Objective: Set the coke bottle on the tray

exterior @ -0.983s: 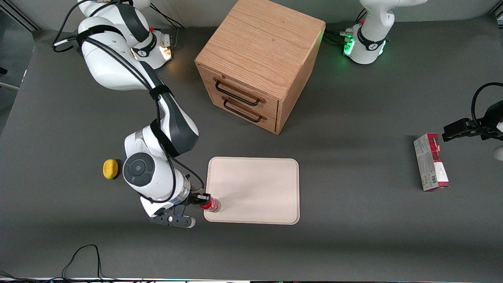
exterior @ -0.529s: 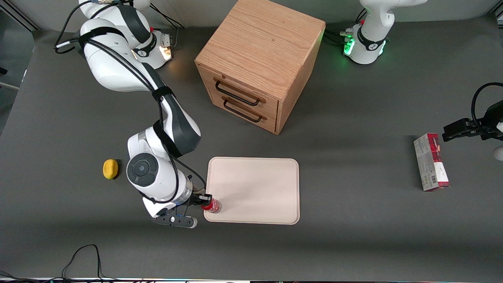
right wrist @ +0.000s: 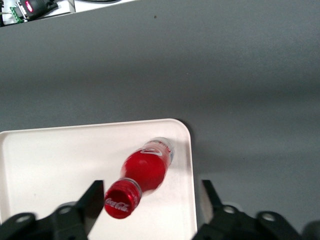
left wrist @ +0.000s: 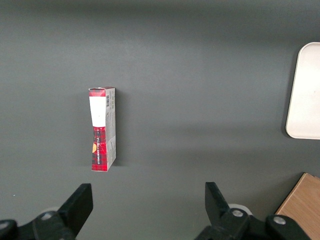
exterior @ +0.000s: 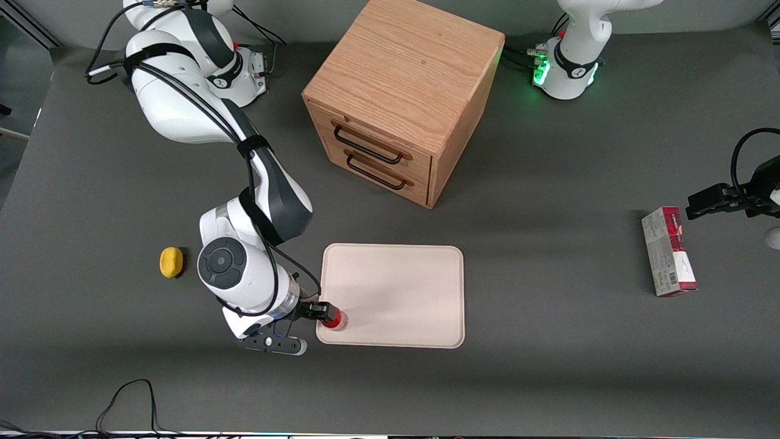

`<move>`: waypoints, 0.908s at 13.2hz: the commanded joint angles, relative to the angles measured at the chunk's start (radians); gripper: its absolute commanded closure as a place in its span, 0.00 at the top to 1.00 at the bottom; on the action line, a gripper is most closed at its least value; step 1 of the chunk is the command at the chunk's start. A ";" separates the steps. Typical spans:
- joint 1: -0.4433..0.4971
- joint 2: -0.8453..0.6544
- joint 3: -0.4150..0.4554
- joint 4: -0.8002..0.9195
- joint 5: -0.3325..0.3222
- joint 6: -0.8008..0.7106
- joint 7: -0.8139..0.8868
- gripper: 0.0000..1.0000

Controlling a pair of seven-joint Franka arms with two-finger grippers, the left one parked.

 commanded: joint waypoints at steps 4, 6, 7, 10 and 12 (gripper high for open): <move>-0.032 -0.146 -0.003 -0.054 -0.007 -0.210 -0.063 1.00; -0.090 -0.322 -0.002 -0.270 0.010 -0.230 -0.168 1.00; -0.119 -0.434 -0.003 -0.420 0.029 -0.217 -0.246 1.00; -0.205 -0.723 -0.009 -0.738 0.049 -0.217 -0.397 1.00; -0.215 -0.892 -0.075 -0.899 0.078 -0.208 -0.478 1.00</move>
